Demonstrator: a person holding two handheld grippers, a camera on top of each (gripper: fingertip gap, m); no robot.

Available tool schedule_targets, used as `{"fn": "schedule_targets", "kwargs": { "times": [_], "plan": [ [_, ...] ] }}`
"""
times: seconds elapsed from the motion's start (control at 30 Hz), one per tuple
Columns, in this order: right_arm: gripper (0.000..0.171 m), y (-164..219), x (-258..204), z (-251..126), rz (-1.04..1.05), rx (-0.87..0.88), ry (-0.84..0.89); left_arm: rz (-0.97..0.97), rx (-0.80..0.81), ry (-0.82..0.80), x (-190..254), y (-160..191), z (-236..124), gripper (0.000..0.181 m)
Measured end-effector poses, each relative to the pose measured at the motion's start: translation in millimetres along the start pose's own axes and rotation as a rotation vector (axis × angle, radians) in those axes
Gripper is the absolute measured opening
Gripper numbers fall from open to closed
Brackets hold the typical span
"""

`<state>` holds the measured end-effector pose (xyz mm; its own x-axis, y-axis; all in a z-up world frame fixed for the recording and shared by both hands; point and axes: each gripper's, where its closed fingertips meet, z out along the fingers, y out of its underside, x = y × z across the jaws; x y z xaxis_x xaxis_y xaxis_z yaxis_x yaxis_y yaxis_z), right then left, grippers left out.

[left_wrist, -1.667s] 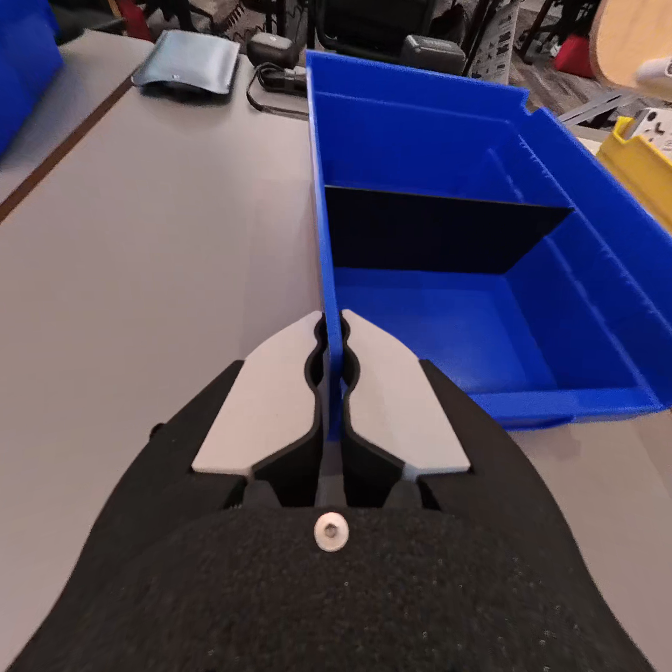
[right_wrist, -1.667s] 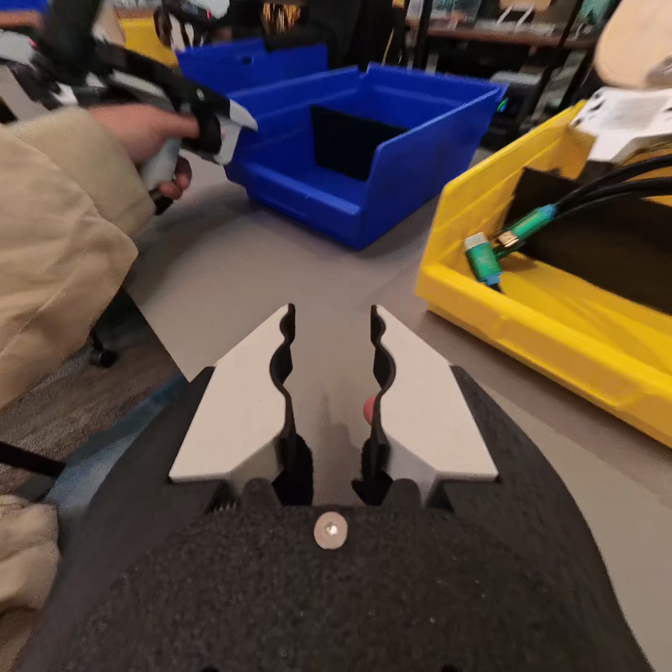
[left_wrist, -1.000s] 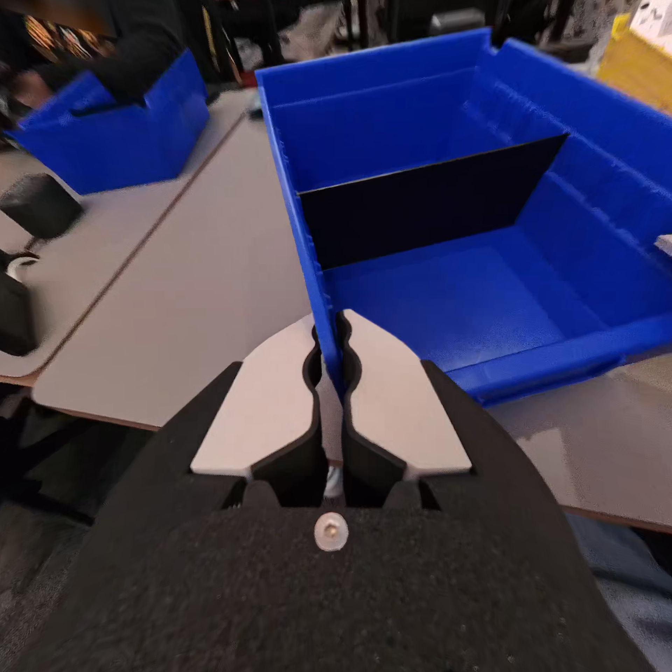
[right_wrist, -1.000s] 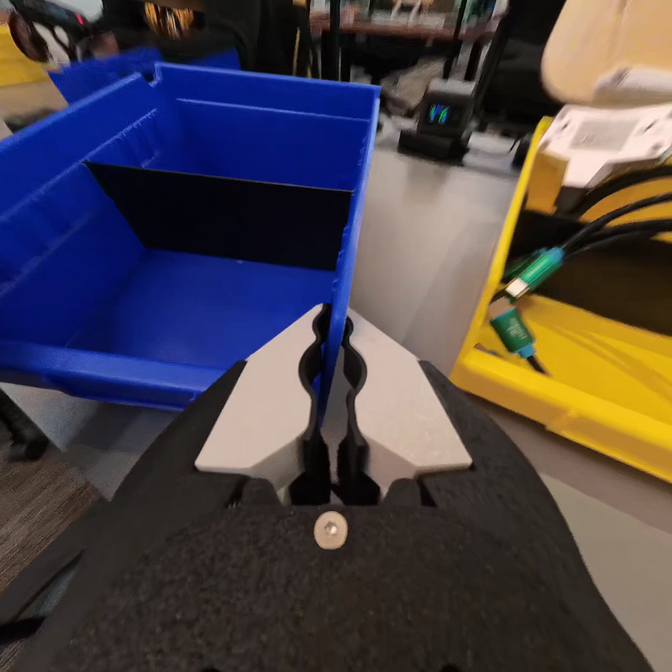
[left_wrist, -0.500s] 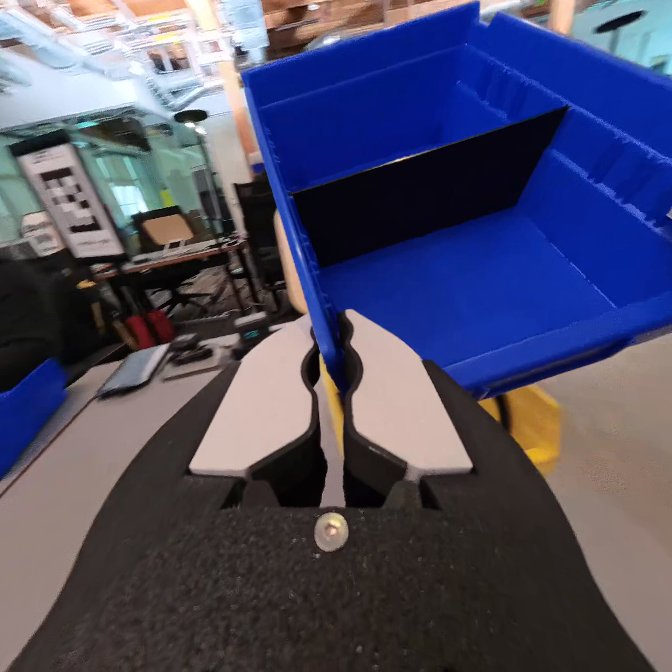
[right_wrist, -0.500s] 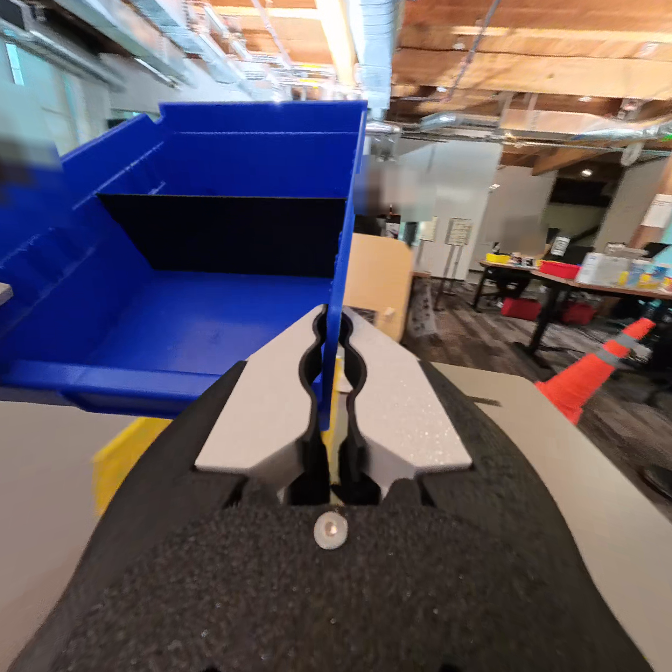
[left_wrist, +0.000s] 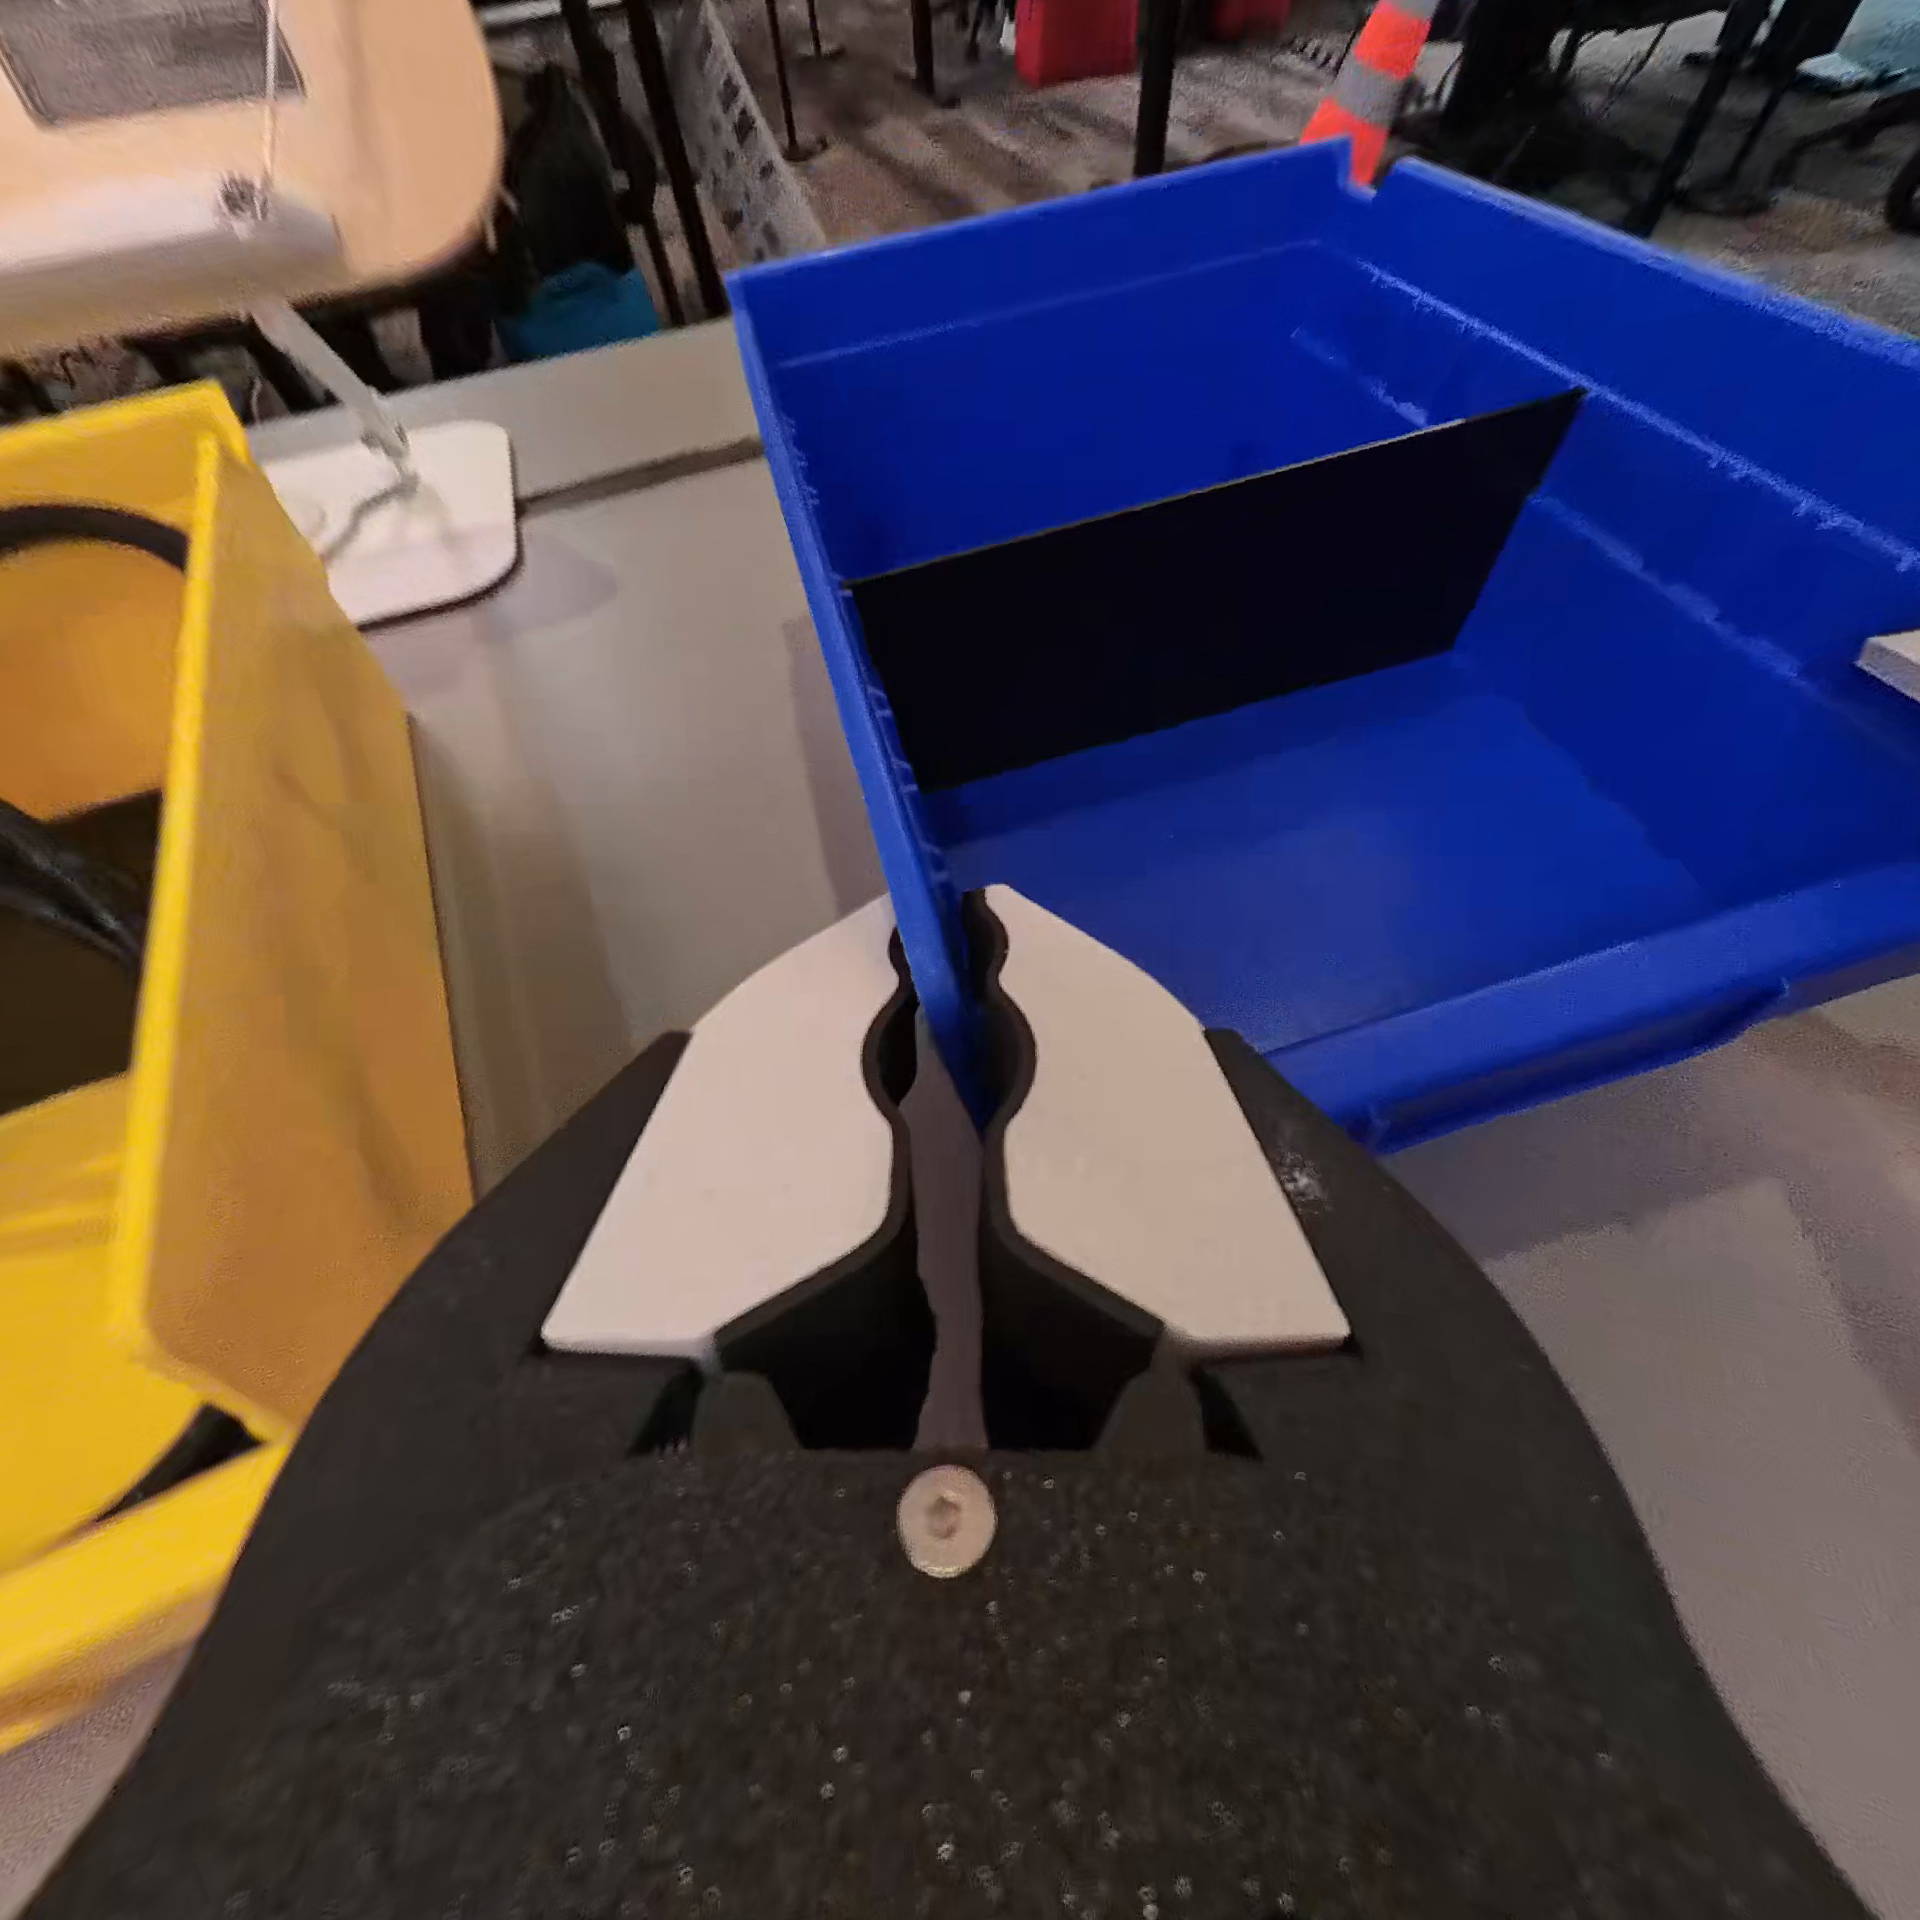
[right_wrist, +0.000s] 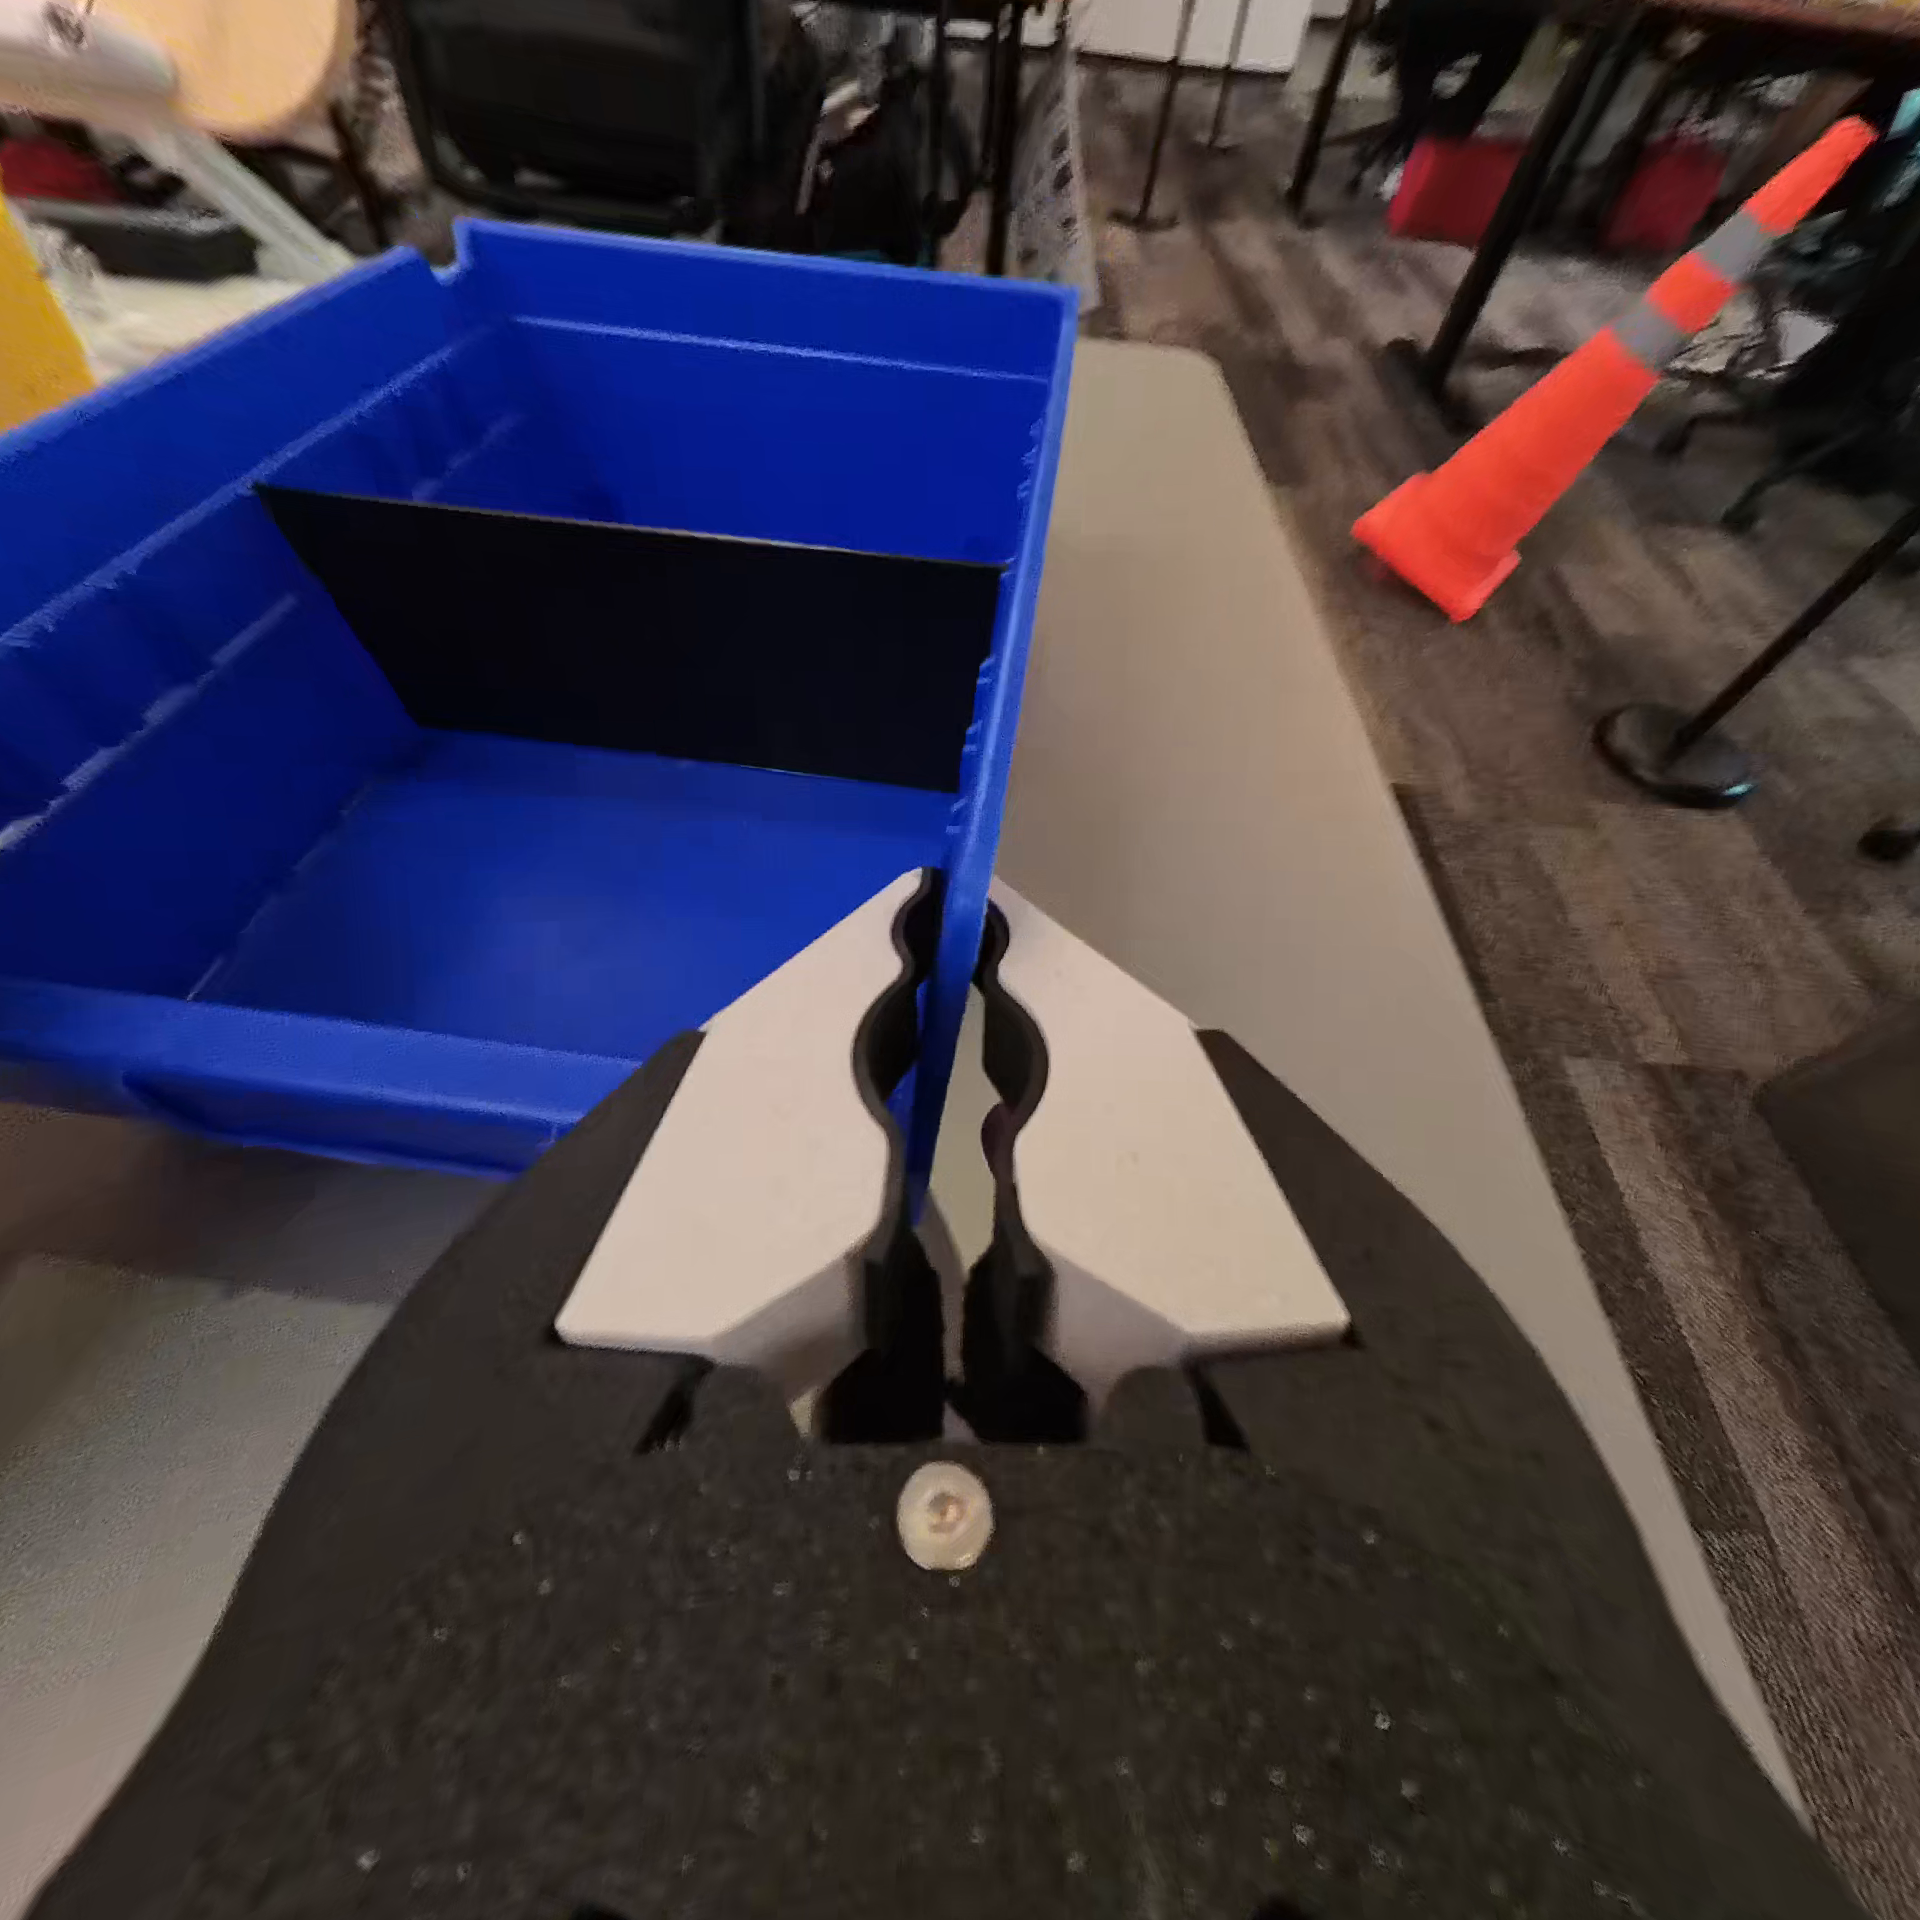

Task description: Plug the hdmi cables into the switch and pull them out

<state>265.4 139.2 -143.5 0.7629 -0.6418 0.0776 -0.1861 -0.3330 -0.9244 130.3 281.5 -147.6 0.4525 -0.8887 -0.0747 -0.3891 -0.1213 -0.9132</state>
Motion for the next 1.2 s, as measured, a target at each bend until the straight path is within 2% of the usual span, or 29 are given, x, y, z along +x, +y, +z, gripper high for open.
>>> {"fn": "schedule_targets", "kwargs": {
  "times": [0.1, 0.23, 0.3, 0.47, 0.57, 0.67, 0.77, 0.8, 0.87, 0.93, 1.0, 1.07, 1.1, 1.2],
  "plan": [
    [0.003, 10, -2, 17, -0.048, 0.037, -0.056, 0.045, 0.015, -0.029, 2, 5, -2, 0.01],
    [0.003, 9, 4, 25, 0.062, 0.025, -0.061, 0.071, -0.006, 0.049, 12, 5, -5, 0.015],
    [0.001, 11, 4, 25, 0.063, 0.016, -0.055, 0.071, -0.026, 0.11, 15, 4, -13, 0.028],
    [0.005, 18, 4, 23, 0.044, -0.03, -0.009, -0.033, 0.029, 0.317, -4, -15, -74, 0.034],
    [0.003, 18, 1, 22, 0.096, -0.036, -0.022, -0.087, 0.078, 0.293, -67, -26, -108, 0.034],
    [0.001, 18, 0, 22, 0.13, -0.025, -0.025, -0.048, 0.124, 0.11, -159, -26, -130, 0.035],
    [0.001, 19, -3, 20, 0.15, -0.022, -0.025, 0.001, 0.121, -0.082, -242, -6, -147, 0.035],
    [0.005, 19, -1, 19, 0.153, -0.03, -0.01, -0.007, 0.115, -0.105, -260, 5, -150, 0.036],
    [0.028, 10, 3, 10, 0.138, -0.045, 0.043, -0.049, 0.111, -0.12, -284, 26, -153, 0.037],
    [0.038, -26, 2, -16, 0.118, 0.036, 0.125, -0.101, 0.093, -0.117, -296, 47, -149, 0.041],
    [0.037, -78, -28, -48, 0.071, 0.22, 0.133, -0.164, 0.11, -0.082, -297, 57, -144, 0.042],
    [0.041, -108, -97, -61, 0.009, 0.31, 0.013, -0.185, 0.126, -0.057, -295, 52, -138, 0.041],
    [0.05, -111, -137, -61, 0.006, 0.315, -0.062, -0.177, 0.141, -0.045, -292, 48, -135, 0.043],
    [0.051, -81, -253, -43, 0.072, 0.262, -0.27, -0.125, 0.14, -0.005, -276, 48, -125, 0.044]
  ]
}}
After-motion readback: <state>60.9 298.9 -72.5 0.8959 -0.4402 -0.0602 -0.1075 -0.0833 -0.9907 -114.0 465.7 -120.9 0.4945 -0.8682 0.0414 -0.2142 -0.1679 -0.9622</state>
